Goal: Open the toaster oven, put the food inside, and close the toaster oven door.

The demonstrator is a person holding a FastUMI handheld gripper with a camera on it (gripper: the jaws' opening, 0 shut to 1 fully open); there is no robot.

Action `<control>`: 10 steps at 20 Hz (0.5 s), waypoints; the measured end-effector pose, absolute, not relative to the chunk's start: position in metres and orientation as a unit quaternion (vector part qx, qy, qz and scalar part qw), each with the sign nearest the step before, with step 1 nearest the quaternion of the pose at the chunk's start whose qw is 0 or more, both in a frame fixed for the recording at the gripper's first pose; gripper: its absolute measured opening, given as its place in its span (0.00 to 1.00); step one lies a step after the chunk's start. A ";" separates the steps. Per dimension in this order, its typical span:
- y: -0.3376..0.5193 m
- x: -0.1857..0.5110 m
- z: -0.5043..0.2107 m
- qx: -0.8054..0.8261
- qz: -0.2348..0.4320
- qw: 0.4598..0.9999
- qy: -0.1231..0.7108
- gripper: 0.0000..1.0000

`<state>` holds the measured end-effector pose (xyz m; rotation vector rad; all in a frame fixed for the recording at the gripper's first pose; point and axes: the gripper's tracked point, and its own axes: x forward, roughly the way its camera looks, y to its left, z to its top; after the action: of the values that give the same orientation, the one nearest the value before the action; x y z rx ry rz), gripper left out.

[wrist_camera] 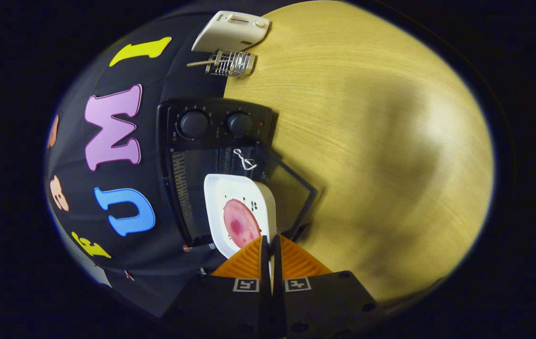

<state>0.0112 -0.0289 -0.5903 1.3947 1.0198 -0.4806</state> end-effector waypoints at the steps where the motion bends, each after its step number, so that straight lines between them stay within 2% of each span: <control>1: -0.024 0.024 -0.598 0.611 -0.230 0.619 0.436 0.05; 5: -0.016 0.069 -0.626 0.613 -0.298 0.614 0.397 0.05; 10: 0.004 0.121 -0.641 0.630 -0.327 0.607 0.357 0.05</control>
<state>0.1209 0.0035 -0.6409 1.4560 0.8252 -0.7568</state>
